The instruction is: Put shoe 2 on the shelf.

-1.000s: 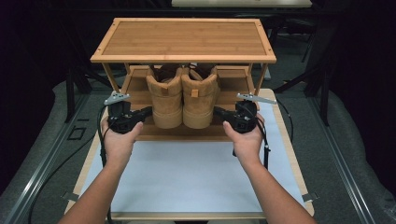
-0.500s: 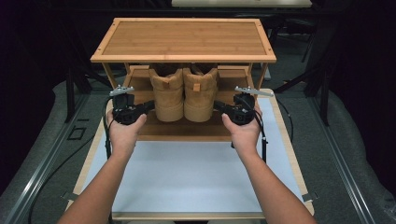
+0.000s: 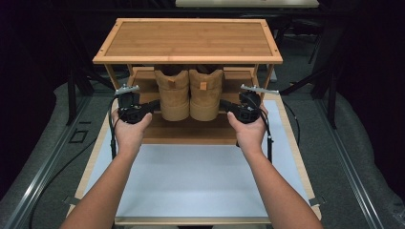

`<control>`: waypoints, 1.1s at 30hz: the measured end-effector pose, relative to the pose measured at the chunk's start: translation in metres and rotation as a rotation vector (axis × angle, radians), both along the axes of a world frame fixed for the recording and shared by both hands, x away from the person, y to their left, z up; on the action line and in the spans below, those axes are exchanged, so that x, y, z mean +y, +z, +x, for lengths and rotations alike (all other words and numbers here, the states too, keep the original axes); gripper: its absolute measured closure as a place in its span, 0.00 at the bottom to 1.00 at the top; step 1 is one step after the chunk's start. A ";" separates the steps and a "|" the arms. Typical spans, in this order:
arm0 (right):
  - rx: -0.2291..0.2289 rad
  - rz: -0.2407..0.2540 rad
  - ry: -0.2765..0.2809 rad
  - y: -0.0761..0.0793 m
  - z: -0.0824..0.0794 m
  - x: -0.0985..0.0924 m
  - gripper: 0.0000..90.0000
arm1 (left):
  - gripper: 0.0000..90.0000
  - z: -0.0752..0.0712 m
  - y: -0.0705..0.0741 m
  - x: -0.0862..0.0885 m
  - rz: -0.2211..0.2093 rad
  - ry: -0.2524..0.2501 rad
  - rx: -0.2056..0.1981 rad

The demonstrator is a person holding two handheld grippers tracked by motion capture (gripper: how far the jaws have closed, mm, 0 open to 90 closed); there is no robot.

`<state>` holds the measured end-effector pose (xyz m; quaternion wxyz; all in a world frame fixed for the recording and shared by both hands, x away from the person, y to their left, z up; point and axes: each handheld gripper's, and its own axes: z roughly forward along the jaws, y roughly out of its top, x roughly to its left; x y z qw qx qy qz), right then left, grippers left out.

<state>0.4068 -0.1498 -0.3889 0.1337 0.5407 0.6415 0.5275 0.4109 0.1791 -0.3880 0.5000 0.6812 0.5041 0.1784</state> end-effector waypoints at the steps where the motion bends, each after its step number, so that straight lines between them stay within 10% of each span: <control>1: -0.003 0.000 0.002 0.000 0.000 0.001 1.00 | 1.00 0.001 0.000 0.000 -0.002 0.003 0.002; 25: 0.021 0.007 -0.002 -0.004 0.008 0.002 1.00 | 1.00 0.009 -0.003 0.000 -0.007 0.012 0.017; 33: -0.038 -0.015 0.024 0.002 -0.008 0.000 1.00 | 0.99 -0.008 0.002 0.008 -0.003 -0.042 -0.005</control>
